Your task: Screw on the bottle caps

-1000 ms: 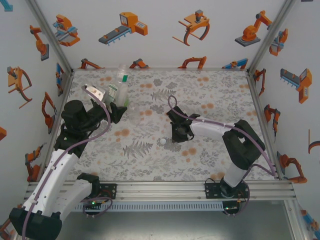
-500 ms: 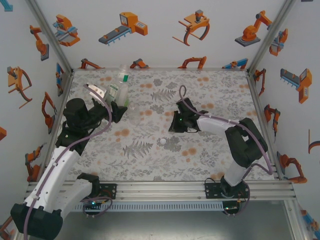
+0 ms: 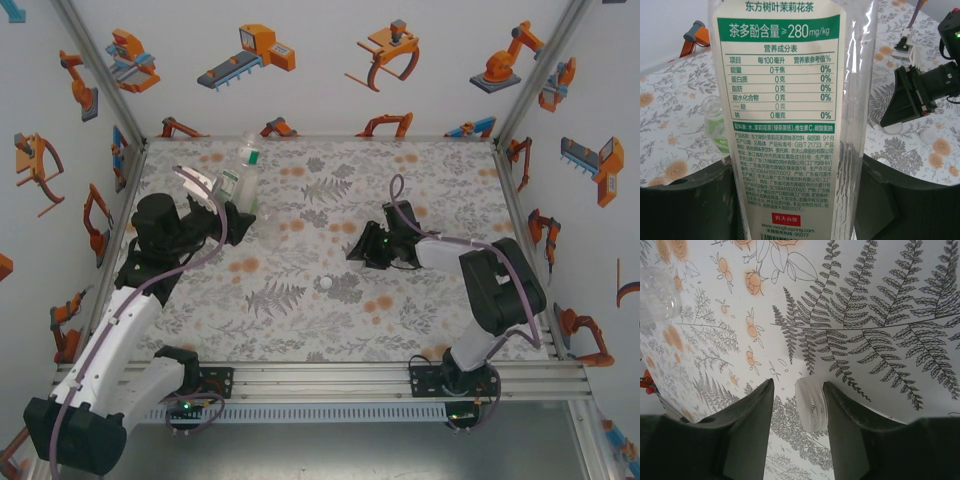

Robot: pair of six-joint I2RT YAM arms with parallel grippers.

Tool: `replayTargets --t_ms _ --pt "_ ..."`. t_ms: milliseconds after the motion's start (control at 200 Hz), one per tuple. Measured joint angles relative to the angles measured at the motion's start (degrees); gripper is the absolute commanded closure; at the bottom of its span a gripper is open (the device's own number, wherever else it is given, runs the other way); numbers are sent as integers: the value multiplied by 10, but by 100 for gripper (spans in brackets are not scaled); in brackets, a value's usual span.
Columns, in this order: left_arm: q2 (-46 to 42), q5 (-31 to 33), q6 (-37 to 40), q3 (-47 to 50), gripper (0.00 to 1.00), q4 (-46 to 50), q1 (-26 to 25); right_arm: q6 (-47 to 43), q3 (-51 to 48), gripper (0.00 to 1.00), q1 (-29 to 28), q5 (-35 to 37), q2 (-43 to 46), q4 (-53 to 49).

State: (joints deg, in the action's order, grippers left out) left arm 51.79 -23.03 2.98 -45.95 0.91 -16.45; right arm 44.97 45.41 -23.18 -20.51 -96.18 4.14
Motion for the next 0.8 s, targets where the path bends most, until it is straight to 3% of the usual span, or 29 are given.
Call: replayTargets --t_ms 210,536,801 --pt "9 0 0 0 100 2 1 -28 43 47 -9 21 -6 -73" --pt "21 0 0 -1 100 7 4 -111 172 46 -84 157 -61 -254" --pt "21 0 0 -2 100 11 4 -149 240 49 -128 235 -107 -333"
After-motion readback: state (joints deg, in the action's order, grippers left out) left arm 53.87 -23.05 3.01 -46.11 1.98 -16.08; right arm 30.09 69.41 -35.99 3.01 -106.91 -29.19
